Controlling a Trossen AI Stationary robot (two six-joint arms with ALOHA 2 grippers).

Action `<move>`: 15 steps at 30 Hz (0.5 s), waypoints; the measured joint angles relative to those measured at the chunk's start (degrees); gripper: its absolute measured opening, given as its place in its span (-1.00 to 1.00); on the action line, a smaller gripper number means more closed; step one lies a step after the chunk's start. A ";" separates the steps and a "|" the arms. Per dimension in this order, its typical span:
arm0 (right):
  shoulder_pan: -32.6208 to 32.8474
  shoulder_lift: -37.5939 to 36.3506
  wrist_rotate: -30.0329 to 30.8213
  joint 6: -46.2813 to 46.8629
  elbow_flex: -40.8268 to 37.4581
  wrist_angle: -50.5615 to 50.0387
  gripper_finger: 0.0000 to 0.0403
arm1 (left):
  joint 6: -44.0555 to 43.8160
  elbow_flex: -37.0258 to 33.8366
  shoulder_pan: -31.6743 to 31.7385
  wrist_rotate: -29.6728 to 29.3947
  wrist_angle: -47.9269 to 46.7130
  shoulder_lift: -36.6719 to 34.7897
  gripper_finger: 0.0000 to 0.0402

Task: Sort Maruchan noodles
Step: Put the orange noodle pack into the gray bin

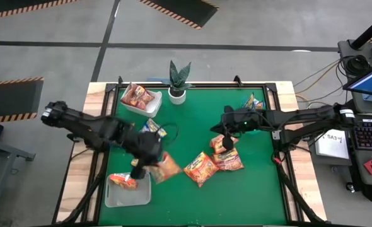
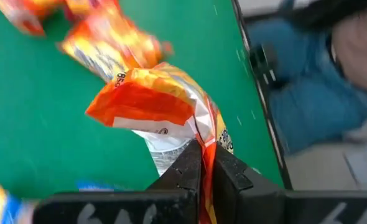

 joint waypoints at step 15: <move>0.00 3.68 -0.02 -0.32 0.00 0.26 -0.96 | -14.69 12.49 -18.89 -2.16 -28.17 11.01 -1.00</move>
